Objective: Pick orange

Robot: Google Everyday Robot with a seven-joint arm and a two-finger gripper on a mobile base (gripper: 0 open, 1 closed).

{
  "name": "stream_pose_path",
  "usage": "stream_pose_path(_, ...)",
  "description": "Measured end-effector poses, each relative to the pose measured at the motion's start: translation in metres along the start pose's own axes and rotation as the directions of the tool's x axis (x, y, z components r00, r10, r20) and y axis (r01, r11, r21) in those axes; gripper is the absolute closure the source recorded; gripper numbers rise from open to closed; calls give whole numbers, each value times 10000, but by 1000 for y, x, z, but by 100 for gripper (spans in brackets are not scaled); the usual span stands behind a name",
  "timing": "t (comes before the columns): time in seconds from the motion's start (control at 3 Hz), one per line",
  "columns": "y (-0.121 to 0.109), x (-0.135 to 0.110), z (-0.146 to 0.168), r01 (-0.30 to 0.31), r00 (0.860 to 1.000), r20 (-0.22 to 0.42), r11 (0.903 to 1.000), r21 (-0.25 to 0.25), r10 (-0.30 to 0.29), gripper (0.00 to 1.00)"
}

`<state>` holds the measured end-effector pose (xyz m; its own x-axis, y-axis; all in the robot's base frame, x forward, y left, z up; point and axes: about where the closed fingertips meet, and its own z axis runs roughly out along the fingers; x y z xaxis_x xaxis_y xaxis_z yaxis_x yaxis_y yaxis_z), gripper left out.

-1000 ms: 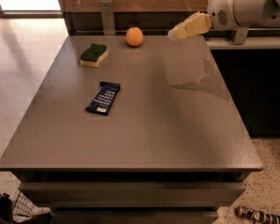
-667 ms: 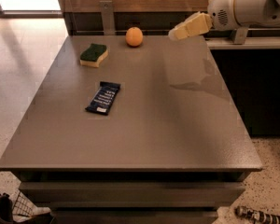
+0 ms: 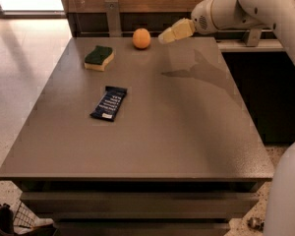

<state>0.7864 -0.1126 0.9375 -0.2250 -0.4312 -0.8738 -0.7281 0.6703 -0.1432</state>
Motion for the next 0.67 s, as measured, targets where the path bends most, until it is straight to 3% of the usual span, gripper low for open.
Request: stream_pose_path(0.67, -2, 1, 66, -534, 9979, 343, 9966, -620, 556, 0)
